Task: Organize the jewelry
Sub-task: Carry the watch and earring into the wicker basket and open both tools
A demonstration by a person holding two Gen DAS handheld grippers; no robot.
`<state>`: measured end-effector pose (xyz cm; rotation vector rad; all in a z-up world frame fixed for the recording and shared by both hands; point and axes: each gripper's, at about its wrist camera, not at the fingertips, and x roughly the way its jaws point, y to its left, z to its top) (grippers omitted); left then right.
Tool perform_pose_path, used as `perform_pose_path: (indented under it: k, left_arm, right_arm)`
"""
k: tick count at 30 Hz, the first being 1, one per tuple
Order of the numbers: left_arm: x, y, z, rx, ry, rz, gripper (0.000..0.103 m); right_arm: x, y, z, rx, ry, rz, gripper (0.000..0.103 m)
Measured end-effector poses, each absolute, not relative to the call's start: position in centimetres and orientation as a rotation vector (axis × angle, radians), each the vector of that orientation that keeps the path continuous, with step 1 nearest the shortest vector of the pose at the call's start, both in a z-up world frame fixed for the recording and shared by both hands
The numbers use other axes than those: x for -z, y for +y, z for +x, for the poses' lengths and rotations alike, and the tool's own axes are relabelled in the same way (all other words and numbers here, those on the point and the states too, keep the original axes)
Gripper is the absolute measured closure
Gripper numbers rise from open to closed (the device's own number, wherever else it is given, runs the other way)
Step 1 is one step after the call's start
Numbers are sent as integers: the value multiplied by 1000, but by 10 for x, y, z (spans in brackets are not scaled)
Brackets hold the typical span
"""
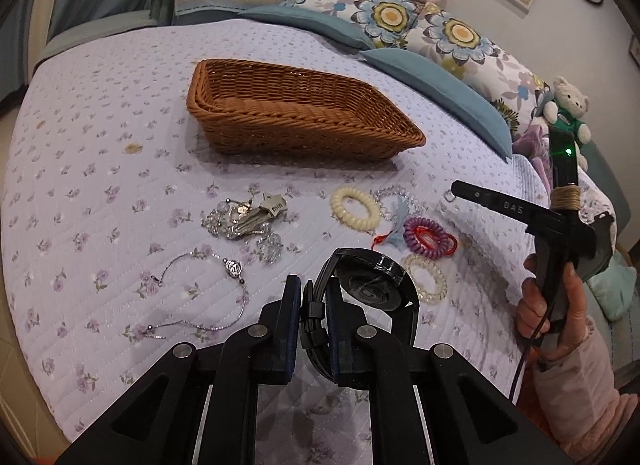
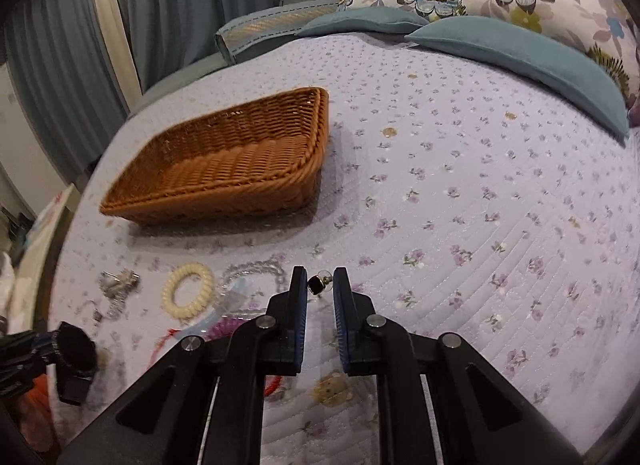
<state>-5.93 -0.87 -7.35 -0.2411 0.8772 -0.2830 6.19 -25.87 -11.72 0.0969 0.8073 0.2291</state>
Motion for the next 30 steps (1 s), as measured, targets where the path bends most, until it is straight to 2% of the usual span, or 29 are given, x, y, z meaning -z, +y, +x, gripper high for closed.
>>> perform_pose_path:
  k: [8,14,22,30]
  left_arm:
    - [11,0,-13,260,785,-249,91]
    - [-18,8,60,204,719,-260,91]
    - [28,13,152,141,795,-302,91]
    - [78,17,177,115,875,-291,90]
  right_arm:
    - [60,-231,82,-261,699,101,87]
    - [42,-192,131,-302,653,77,87]
    - [92,-163,216,-314,824,110,87]
    - [129,-153,246,-302,942,119,87]
